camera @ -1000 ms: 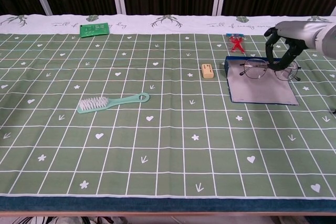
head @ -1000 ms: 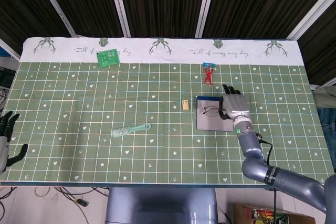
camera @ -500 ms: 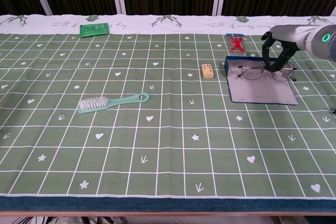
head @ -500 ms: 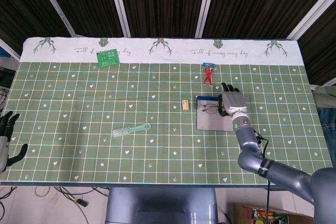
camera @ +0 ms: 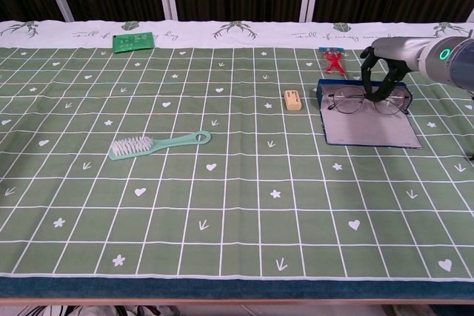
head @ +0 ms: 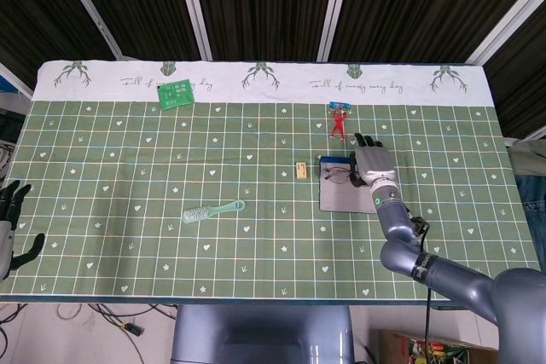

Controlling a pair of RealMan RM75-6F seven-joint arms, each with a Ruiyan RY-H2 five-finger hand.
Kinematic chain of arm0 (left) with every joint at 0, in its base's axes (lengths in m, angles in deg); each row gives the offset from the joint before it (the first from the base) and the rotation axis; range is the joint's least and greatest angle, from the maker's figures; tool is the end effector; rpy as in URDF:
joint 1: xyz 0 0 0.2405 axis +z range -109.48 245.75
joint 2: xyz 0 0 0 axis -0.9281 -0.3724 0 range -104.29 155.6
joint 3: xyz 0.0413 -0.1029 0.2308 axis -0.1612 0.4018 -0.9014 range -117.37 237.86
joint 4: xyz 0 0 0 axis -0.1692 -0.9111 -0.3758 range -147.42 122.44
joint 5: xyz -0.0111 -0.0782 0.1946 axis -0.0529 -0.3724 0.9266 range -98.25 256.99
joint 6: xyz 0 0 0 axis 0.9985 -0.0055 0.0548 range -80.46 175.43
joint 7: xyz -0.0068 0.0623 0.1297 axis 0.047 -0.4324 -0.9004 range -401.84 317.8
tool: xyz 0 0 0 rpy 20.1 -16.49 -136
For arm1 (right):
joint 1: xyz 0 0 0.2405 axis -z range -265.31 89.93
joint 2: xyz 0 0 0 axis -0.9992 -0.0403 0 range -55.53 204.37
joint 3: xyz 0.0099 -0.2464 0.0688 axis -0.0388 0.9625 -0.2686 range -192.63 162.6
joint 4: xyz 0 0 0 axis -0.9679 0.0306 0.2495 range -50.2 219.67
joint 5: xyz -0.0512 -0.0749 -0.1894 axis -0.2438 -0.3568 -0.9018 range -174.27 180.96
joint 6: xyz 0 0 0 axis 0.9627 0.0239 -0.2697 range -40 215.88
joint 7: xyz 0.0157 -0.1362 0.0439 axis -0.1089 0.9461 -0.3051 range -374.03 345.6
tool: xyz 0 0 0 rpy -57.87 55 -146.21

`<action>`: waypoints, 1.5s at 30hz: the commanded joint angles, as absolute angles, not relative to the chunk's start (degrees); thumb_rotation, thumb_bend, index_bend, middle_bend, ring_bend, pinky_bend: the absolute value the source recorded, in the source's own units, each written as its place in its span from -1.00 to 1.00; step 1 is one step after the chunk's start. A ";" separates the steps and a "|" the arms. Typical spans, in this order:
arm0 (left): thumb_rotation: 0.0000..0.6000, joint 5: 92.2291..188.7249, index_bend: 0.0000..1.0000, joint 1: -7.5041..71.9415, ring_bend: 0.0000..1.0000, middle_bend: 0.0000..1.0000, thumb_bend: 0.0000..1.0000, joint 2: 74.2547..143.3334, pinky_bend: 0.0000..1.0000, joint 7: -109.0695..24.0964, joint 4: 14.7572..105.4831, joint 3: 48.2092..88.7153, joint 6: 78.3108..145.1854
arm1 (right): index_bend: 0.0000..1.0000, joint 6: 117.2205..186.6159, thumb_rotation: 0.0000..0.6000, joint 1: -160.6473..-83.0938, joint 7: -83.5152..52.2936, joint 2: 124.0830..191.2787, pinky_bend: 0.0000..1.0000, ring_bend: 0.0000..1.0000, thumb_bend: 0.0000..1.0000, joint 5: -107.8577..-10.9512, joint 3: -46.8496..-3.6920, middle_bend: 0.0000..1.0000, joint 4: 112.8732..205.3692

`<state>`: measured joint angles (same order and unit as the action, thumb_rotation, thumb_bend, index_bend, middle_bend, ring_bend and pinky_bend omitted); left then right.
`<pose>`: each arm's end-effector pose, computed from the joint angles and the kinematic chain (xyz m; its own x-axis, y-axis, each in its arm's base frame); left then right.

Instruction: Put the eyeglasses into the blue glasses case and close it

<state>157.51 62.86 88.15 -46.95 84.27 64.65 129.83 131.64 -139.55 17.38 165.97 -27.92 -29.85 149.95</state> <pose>-0.3146 0.1868 0.1649 0.4115 0.0335 0.9108 0.9045 0.1077 -0.4126 -0.1937 -0.4310 0.0000 0.4504 -0.3618 0.8162 -0.8787 -0.0178 0.4770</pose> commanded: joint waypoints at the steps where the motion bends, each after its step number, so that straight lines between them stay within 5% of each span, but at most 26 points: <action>1: 1.00 157.53 -0.96 62.83 -1.00 -1.00 -0.29 88.14 -1.00 -46.93 84.24 64.63 129.77 | 0.29 131.48 1.00 -139.83 17.24 166.18 -0.73 -0.92 0.05 -27.83 -29.83 -1.00 149.72; 45: 1.00 157.46 -0.96 62.71 -1.00 -1.00 -0.29 88.12 -1.00 -46.96 84.22 64.57 129.57 | 0.25 129.17 1.00 -142.54 15.86 168.58 -0.73 -0.92 0.05 -25.69 -29.37 -1.00 144.49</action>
